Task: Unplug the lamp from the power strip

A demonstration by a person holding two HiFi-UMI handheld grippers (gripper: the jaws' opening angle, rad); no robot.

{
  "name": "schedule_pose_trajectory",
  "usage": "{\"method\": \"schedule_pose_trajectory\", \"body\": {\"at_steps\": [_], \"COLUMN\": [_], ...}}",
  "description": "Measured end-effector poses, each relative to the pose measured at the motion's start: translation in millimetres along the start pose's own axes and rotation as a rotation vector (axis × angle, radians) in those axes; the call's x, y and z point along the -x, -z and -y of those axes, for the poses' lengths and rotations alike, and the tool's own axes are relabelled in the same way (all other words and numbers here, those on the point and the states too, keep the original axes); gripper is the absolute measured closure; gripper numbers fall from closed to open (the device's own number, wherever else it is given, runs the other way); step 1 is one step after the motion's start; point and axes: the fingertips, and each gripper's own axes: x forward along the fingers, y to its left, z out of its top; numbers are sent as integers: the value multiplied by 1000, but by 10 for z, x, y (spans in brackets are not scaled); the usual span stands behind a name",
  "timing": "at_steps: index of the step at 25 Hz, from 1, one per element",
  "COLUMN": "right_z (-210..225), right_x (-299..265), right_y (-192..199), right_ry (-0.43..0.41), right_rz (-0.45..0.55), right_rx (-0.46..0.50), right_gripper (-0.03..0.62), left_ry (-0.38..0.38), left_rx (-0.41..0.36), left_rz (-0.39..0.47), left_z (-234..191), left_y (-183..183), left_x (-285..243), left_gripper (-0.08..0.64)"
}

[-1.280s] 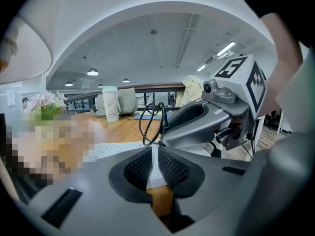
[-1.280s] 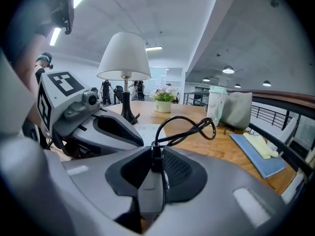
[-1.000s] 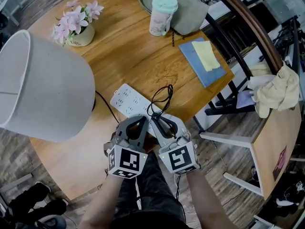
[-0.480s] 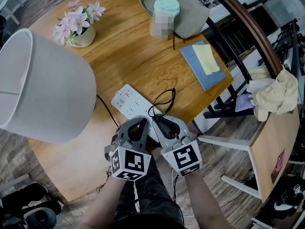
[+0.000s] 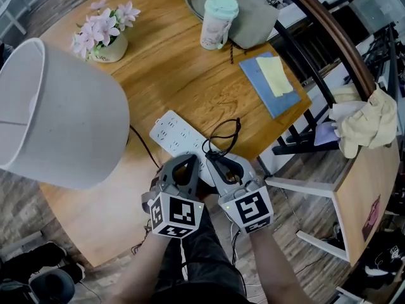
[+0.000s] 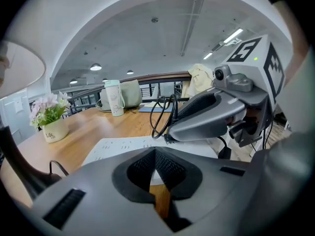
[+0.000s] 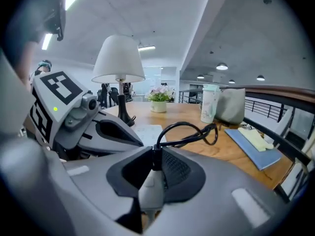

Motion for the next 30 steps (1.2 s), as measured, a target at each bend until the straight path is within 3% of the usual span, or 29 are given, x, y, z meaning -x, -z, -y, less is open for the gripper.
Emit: {"method": "schedule_pose_trajectory", "body": {"at_steps": [5, 19, 30], "right_z": [-141, -33, -528], "right_x": [40, 2, -69], "right_y": [-146, -239, -234], "right_ry": [-2, 18, -106], "right_rz": [5, 6, -3], "right_rx": [147, 133, 84], "right_gripper": [528, 526, 525], "left_ry": [2, -6, -80], "left_rx": [2, 80, 104], "left_rz": [0, 62, 64], "left_z": [6, -132, -299], "left_y": [-3, -82, 87], "left_x": [3, 157, 514], "left_gripper": [565, 565, 565]}}
